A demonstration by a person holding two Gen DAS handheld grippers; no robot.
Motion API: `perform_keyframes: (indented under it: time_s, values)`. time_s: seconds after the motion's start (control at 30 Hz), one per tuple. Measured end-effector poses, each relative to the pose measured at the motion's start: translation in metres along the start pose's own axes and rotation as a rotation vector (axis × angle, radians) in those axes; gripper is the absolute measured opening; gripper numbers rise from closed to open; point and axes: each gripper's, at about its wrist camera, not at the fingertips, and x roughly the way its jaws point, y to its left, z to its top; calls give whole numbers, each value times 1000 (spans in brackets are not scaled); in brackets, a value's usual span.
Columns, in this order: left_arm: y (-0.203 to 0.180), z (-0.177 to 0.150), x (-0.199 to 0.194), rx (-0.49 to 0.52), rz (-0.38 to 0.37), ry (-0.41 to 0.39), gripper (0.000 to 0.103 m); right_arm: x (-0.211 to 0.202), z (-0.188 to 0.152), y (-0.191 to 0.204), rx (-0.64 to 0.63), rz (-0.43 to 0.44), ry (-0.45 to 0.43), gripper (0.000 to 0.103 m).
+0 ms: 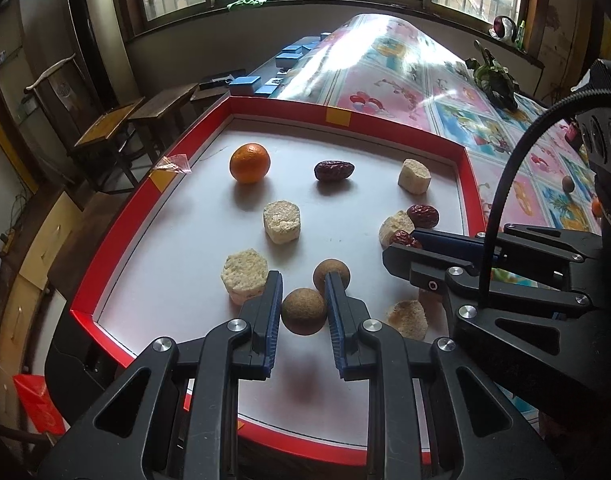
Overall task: Organize fruits
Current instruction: 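Carry the brown fruit and red date into the red tray and open both tools, then grasp a brown round fruit with the left tool while the right tool grasps an orange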
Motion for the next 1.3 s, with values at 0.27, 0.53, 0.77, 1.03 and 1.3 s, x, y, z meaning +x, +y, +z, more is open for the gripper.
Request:
perform_keyframes:
  time_s: [0.27, 0.53, 0.77, 1.03, 1.3]
  values:
    - [-3, 2, -1, -2, 12, 6, 36, -11, -2, -3, 13, -4, -24, 21]
    - [-20, 10, -10, 7, -6, -40, 64, -46, -14, -15, 51, -32, -81, 21]
    - [-66, 22, -8, 50, -82, -41, 64, -84, -36, -43, 115, -99, -112, 26]
    - [-133, 33, 0, 118, -185, -16, 64, -129, -68, -93, 211, -213, -147, 28]
    - [-196, 49, 10, 191, -276, 24, 64, -176, -102, -152, 325, -317, -171, 32]
